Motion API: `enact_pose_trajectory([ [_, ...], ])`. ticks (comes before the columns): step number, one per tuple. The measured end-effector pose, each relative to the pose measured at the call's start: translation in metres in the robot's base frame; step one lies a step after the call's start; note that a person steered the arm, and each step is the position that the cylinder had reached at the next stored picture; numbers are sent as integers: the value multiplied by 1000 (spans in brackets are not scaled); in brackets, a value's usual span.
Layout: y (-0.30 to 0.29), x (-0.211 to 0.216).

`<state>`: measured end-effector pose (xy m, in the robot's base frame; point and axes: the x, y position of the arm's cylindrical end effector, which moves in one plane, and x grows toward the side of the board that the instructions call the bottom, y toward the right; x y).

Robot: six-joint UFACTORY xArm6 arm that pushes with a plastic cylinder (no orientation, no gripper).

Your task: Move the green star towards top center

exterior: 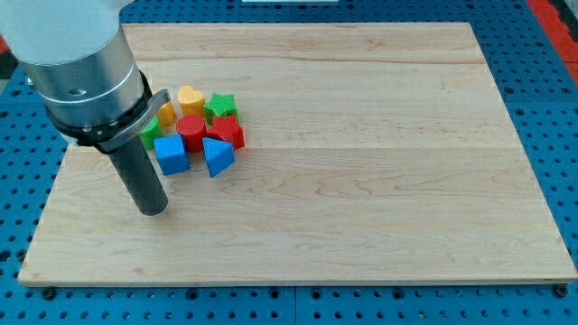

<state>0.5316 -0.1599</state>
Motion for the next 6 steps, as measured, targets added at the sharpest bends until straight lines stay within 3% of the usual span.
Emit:
enact_pose_trajectory([
  [2, 0, 1],
  [3, -1, -27],
  [5, 77, -150],
  [6, 62, -186],
])
